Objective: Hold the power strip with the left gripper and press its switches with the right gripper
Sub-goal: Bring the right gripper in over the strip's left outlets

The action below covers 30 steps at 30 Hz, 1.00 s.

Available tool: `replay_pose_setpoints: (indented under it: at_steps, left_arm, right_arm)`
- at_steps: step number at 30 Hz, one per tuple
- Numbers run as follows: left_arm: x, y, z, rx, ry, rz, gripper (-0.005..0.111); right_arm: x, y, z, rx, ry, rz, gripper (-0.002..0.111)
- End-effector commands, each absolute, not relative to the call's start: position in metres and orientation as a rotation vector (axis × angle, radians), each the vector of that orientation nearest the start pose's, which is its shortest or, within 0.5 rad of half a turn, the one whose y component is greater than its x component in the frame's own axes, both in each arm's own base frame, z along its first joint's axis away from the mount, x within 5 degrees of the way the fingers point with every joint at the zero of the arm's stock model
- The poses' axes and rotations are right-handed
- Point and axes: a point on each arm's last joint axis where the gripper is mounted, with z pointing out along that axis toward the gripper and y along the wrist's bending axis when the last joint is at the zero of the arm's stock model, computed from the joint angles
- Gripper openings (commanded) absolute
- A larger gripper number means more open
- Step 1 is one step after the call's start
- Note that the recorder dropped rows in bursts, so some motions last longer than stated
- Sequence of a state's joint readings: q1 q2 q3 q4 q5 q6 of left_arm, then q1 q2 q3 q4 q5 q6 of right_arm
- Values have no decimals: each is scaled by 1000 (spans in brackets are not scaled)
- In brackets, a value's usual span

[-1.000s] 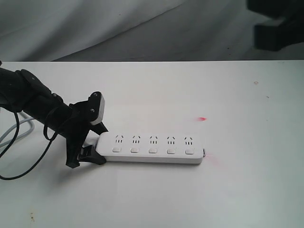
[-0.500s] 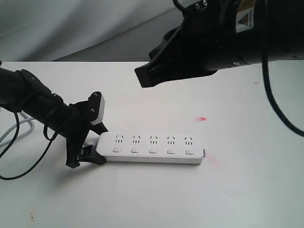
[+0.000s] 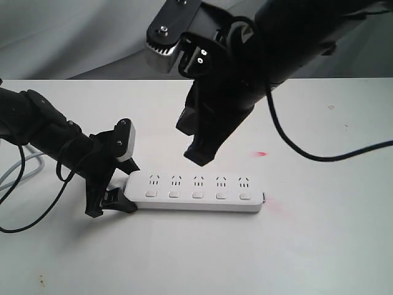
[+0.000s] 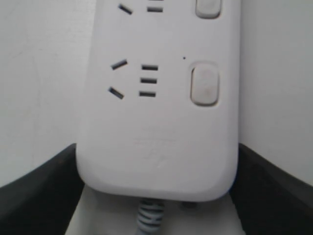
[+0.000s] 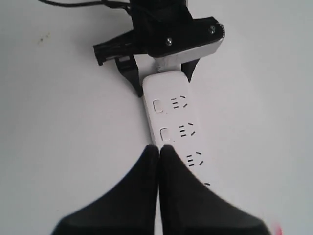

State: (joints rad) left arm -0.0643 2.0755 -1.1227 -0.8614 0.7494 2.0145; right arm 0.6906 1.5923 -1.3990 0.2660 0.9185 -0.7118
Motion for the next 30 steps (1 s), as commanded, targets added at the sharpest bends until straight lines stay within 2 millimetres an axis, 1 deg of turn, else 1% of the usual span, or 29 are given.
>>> replay_pose_setpoints:
  at_steps: [1,2,3,4,5,7,11,15,17,19,21,25,27,30]
  left_arm:
    - [359,-71,95,1744,2017,-458,55]
    - [359,-71,95,1744,2017,-458,55]
    - [359,-71,95,1744,2017,-458,55]
    - [359,-71,95,1744,2017,-458,55]
    - [359,-71,95,1744,2017,-458,55]
    - [359,-71,95,1744,2017,-458,55]
    - [359,-71,95,1744,2017,-458,55]
    - [359,-71,95,1744,2017,-458,55]
    - [359,-71,95,1744,2017,-458,55]
    - [359,-71,95,1744,2017,-458,55]
    - [359,-71,95,1744,2017,-458,55]
    - [359,-71,95,1744,2017,-458,55]
    - [359,-71,95,1744,2017,-458,55]
    - [359,-71,95,1744,2017,-458,55]
  right_arm:
    - [285,240,299,-1535,2077,310,0]
    - [294,245,290,-1502,2059,292,0]
    - [299,248,286,-1479,2050,292,0]
    - [305,252,278,-1457,2041,282,0]
    - [308,254,273,-1457,2048,281,0]
    - [311,258,257,-1483,2090,290,0]
    - [314,261,239,-1537,2109,290,0]
    - [314,265,225,-1555,2155,348,1]
    - [313,268,223,-1581,2130,380,7]
    - [313,271,219,-1606,2099,421,16]
    - [312,275,216,-1604,2088,473,28]
    - [315,278,207,-1579,2108,489,46]
    - [317,279,204,-1566,2110,484,51]
    - [321,280,199,-1546,2107,470,53]
